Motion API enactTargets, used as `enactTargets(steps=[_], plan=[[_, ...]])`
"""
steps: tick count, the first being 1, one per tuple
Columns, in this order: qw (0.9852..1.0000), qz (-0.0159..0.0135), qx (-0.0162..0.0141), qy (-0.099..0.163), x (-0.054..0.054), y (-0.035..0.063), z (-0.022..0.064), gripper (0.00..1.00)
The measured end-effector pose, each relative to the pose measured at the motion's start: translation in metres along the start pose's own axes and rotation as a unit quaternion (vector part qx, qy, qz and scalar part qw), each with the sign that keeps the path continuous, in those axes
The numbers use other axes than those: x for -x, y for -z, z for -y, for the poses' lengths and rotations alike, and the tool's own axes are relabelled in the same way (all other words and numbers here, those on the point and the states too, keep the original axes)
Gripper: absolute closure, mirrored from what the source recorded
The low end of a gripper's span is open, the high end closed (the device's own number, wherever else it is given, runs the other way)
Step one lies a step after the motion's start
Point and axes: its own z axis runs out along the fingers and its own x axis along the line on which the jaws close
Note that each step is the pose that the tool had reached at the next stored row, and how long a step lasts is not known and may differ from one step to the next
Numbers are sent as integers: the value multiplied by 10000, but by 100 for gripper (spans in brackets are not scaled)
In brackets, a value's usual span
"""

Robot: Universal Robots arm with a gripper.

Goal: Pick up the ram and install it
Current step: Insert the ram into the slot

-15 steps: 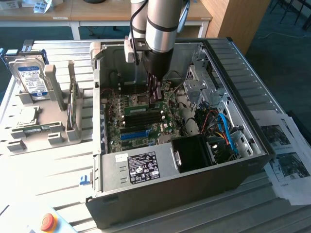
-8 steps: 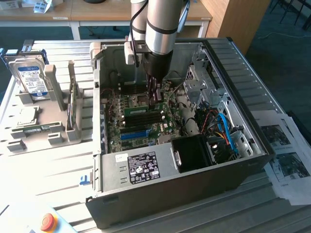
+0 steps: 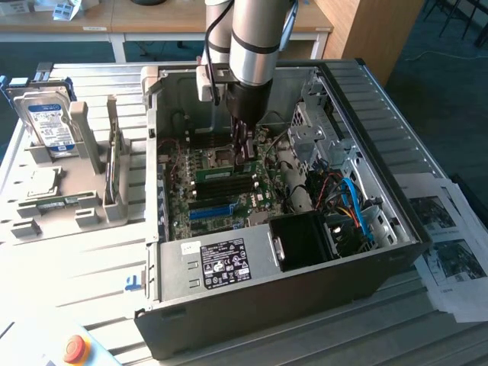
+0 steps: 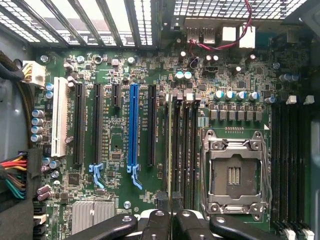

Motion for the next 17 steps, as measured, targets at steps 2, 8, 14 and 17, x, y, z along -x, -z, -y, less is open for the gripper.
enactTargets(steps=[2, 8, 14, 17], plan=[[10000, 0, 0, 0, 0, 0, 11, 88], [10000, 0, 0, -1, 0, 1, 26, 88], [10000, 1, 0, 0, 0, -57, 29, 88], [10000, 0, 0, 0, -1, -80, 29, 88]])
